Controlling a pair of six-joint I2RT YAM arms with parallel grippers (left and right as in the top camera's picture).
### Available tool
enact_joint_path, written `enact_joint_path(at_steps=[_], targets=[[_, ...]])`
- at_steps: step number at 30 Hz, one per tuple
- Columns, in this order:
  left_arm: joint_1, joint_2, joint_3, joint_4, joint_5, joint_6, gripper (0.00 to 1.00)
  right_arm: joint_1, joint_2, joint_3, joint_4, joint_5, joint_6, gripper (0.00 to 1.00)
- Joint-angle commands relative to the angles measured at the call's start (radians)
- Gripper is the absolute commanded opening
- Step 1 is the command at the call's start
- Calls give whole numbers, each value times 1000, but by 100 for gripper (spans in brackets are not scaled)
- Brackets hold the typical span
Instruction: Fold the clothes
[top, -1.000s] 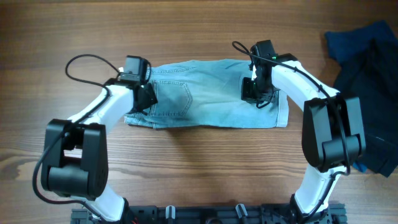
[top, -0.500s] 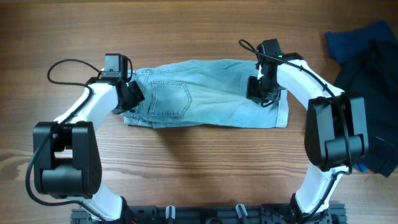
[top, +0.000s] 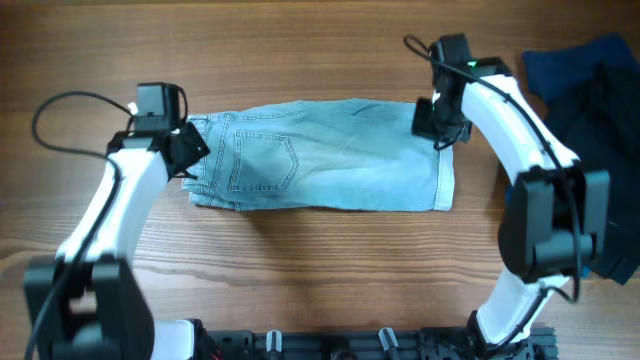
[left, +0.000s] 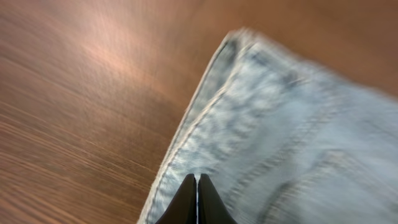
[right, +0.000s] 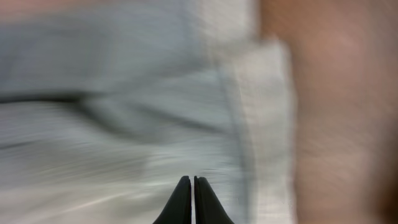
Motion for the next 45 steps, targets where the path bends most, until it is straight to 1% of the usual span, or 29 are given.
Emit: enact_joint_path(at_steps=[1, 4, 6, 8, 16, 22, 25, 26, 30, 37, 43, 45], targets=[[3, -92, -1, 5, 47, -43, 5, 0, -54, 24, 55, -316, -116, 4], [-3, -93, -1, 51, 175, -47, 4, 8, -39, 20, 85, -335, -115, 4], [-21, -73, -1, 88, 230, -46, 4, 16, -23, 20, 99, -335, -114, 4], [-48, -40, -1, 130, 252, -47, 4, 24, -6, 19, 116, -335, -107, 4], [-157, 129, -1, 290, 269, -47, 4, 46, 66, 17, 166, -331, -79, 4], [-163, 248, -1, 369, 272, -33, 4, 46, 142, 17, 196, -298, -77, 4], [-156, 293, -1, 374, 270, -24, 4, 46, 167, 17, 191, -216, -48, 4], [-148, 309, -1, 368, 255, -24, 4, 46, 179, 17, 183, -167, -36, 4], [-121, 328, -1, 338, 169, -24, 4, 45, 200, 17, 168, -99, -37, 4], [-50, 328, -1, 323, 152, -24, 4, 44, 236, 17, 151, 8, -37, 5], [10, 328, -1, 290, 98, -23, 4, 15, 248, 17, 132, 122, -26, 4], [18, 327, -1, 289, 98, 5, 4, 0, 248, 18, 125, 149, -16, 4]])
